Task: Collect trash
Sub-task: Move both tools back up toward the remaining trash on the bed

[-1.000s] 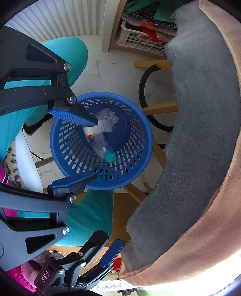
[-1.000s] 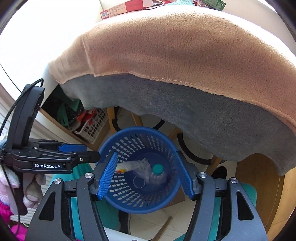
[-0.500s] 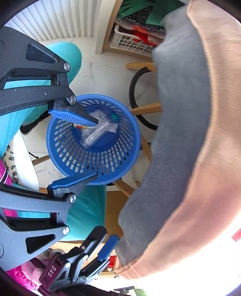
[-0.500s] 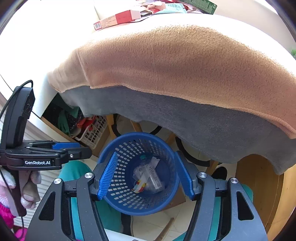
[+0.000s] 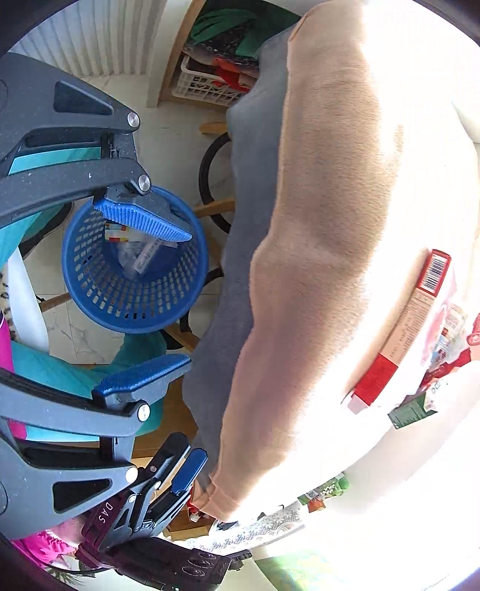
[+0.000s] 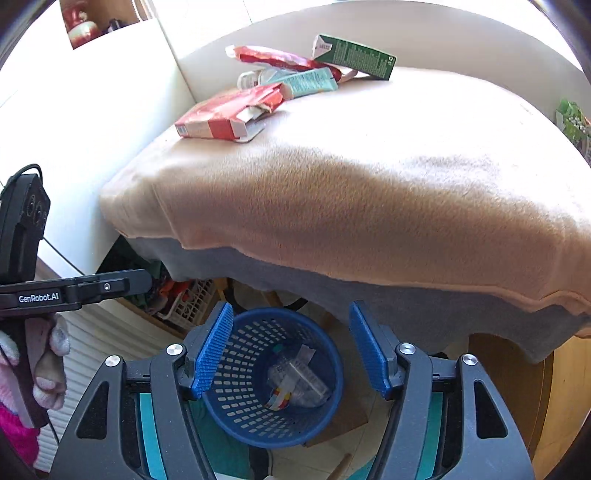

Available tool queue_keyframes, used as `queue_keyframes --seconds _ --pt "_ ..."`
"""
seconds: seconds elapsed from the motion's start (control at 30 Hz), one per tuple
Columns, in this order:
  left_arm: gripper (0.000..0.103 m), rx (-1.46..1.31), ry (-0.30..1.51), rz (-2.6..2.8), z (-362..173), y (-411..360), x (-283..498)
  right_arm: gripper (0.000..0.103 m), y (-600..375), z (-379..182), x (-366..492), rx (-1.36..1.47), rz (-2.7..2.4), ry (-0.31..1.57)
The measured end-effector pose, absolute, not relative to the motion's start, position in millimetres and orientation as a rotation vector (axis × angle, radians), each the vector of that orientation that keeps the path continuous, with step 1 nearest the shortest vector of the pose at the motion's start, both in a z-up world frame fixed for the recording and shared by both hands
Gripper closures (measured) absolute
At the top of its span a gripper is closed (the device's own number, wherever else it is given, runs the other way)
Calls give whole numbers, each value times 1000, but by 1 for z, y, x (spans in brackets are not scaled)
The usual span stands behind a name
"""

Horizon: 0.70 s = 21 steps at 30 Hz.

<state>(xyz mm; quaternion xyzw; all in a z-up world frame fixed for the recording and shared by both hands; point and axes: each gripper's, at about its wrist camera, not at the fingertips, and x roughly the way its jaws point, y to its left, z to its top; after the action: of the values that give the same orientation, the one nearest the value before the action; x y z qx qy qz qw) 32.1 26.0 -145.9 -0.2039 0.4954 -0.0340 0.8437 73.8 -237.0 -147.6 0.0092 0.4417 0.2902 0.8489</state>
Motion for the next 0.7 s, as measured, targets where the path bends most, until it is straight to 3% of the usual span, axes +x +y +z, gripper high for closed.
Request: queue_keyframes --seconds 0.1,0.17,0.23,0.7 --pt "37 -420 1011 -74 -128 27 39 34 -243 -135 78 39 605 902" --pt "24 -420 987 -68 -118 27 45 33 -248 -129 81 55 599 885" --pt "19 -436 961 -58 -108 30 53 33 -253 -122 85 70 594 874" --pt "12 -502 887 -1 -67 30 123 32 -284 -80 125 107 538 777"
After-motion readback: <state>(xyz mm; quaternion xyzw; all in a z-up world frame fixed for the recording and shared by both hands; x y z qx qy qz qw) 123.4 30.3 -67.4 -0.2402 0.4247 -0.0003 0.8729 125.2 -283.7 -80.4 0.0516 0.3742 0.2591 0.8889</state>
